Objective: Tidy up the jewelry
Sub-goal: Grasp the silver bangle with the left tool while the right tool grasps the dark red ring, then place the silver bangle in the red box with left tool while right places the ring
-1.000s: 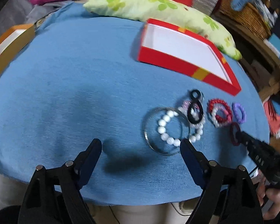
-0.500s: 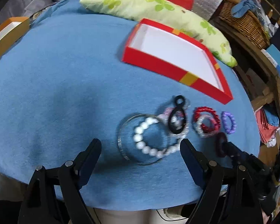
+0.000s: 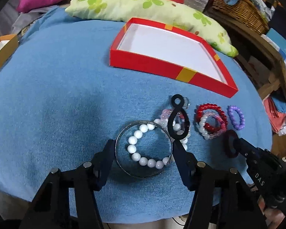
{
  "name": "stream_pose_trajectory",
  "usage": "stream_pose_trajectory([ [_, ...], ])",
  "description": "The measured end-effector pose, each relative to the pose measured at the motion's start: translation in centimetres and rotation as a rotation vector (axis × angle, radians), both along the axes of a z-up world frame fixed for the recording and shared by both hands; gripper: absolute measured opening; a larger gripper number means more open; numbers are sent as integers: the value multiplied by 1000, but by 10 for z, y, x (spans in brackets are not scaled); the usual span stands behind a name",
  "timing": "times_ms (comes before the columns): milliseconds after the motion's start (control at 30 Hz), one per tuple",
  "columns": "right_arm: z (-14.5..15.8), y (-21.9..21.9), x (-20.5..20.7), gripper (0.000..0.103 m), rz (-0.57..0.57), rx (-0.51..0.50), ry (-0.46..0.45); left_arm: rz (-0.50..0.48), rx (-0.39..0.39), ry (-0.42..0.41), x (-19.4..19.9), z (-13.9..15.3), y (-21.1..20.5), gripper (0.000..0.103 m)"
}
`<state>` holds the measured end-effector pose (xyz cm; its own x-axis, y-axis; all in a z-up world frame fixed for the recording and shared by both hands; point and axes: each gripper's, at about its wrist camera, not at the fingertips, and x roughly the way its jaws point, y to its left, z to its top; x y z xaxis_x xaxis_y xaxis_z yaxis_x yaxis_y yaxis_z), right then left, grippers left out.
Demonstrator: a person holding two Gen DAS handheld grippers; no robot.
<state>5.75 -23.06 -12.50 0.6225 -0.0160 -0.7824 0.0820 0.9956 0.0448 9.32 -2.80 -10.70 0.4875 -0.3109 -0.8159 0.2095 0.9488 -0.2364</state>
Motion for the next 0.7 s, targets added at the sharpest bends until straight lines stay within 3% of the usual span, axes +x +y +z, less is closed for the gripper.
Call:
stream_pose_trajectory([
  [233,14,-3,-2,8,9,46,-55,-2,8,-58,-5,9,9,62],
  [433,37,-15,-2,8,10,138,-146,2,3,-131,-6,41,23,62],
  [700,65,-27,37,8,29,216,-219,46,53,-221,53,84,14,62],
])
